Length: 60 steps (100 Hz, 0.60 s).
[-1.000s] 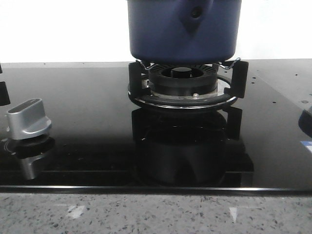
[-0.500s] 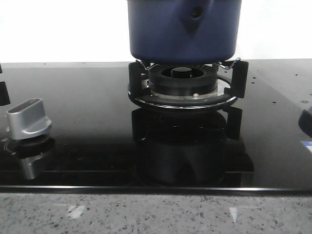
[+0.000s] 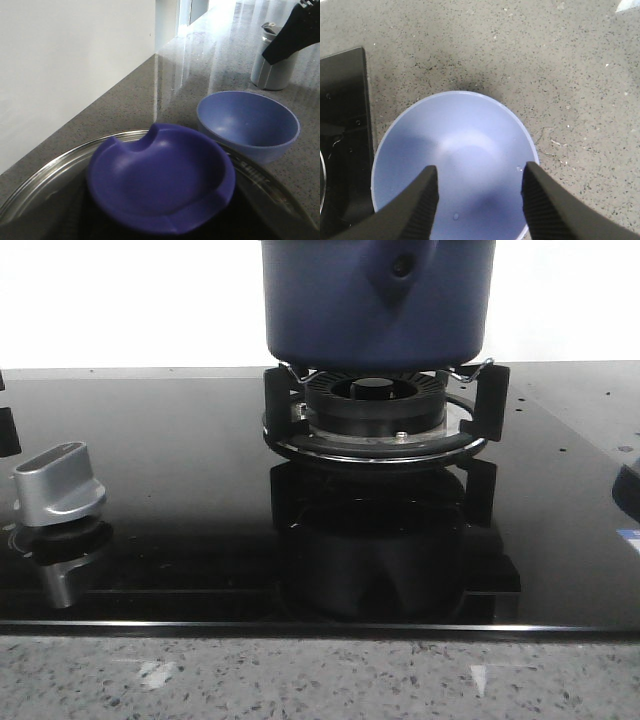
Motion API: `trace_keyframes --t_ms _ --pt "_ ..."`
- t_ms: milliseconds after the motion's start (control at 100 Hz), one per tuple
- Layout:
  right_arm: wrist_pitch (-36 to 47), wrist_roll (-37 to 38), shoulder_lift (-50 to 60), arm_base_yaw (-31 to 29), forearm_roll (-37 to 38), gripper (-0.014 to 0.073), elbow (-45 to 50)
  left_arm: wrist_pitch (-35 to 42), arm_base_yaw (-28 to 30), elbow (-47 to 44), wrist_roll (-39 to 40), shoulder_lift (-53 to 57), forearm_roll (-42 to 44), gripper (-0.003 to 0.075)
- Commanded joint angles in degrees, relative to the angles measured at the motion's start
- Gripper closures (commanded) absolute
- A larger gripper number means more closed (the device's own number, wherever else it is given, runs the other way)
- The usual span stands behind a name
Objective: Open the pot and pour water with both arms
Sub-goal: 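Lower the glass lid onto the pot and open the left gripper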
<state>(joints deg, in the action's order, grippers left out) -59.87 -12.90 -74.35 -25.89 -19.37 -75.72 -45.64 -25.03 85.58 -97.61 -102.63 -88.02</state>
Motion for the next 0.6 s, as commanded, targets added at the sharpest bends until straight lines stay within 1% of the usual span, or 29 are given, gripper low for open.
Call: trace_keyframes --t_ms 0,230,470,540,590 --pt "2.7 -0.1 1.8 -0.2 -1.6 0.0249 -1.3 -1.9 -0.4 2.3 1.3 3.1 -4.2 0.0365" --pt "2.7 -0.1 1.8 -0.2 -1.6 0.0249 -1.3 -2.0 -0.4 2.3 1.6 3.1 -2.2 0.0365" --pt "2.7 -0.1 1.8 -0.2 -1.6 0.0249 -1.3 -1.5 -0.4 2.3 1.6 3.1 -2.1 0.0365" --pt "2.7 -0.1 1.8 -0.2 -1.6 0.0249 -1.3 -1.5 -0.4 2.3 1.6 3.1 -2.1 0.0348" --pt "2.7 -0.1 1.8 -0.2 -1.6 0.0249 -1.3 -1.5 -0.4 2.3 1.9 3.1 -2.1 0.0308"
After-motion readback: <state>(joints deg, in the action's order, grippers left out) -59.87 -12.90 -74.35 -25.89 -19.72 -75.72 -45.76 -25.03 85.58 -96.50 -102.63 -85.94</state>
